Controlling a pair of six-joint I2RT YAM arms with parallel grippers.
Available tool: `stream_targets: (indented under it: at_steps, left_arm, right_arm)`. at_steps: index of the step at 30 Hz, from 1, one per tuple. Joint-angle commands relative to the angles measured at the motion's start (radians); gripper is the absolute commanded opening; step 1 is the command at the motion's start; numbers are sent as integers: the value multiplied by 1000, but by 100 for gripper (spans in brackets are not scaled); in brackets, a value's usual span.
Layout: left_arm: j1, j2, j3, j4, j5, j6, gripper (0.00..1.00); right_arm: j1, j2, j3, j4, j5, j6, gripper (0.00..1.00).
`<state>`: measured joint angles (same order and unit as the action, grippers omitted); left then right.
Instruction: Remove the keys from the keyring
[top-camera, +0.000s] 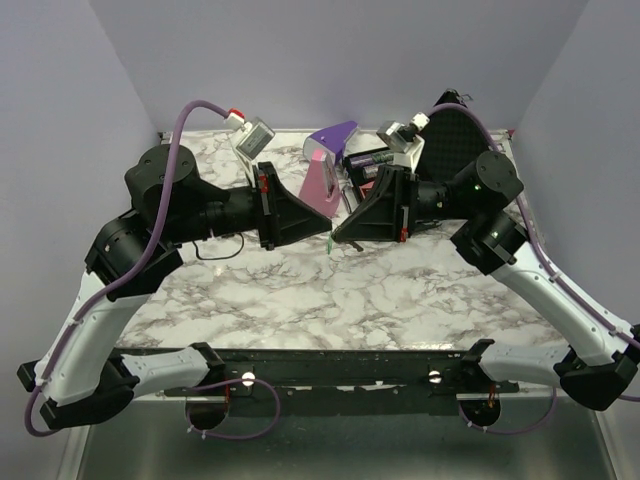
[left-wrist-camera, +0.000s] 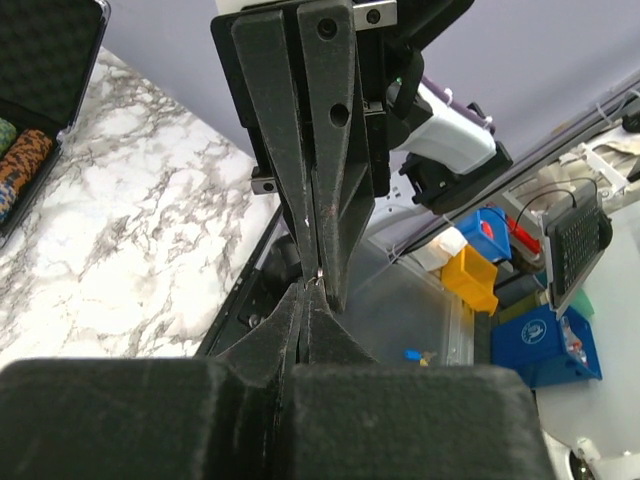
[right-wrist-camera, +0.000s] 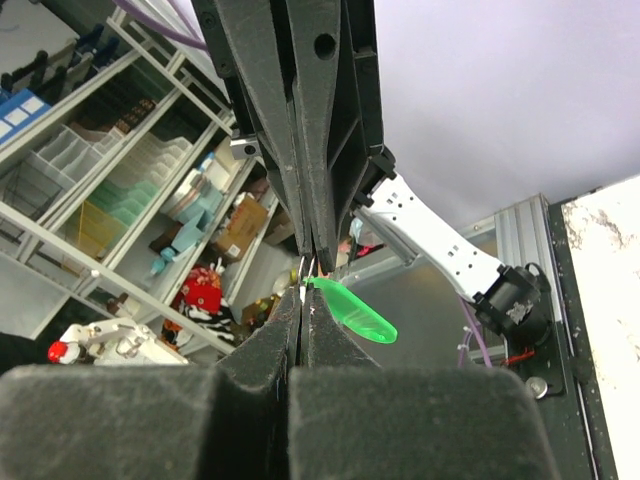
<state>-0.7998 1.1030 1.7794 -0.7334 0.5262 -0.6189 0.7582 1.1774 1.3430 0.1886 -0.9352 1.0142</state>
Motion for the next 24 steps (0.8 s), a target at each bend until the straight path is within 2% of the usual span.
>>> stream_targets:
  at_steps: [1,17,24]
  left_arm:
    - [-7,35,29,-116,104,67,0]
    - [-6,87,80,-182,162,125,0]
    - [-6,126,127,-268,202,176,0]
  right_arm:
    - [3,21,51,-63,-10,-45,1]
    - [3,36,71,-120,-36,-65,1]
    - [4,42,79,-141,-40,-74,1]
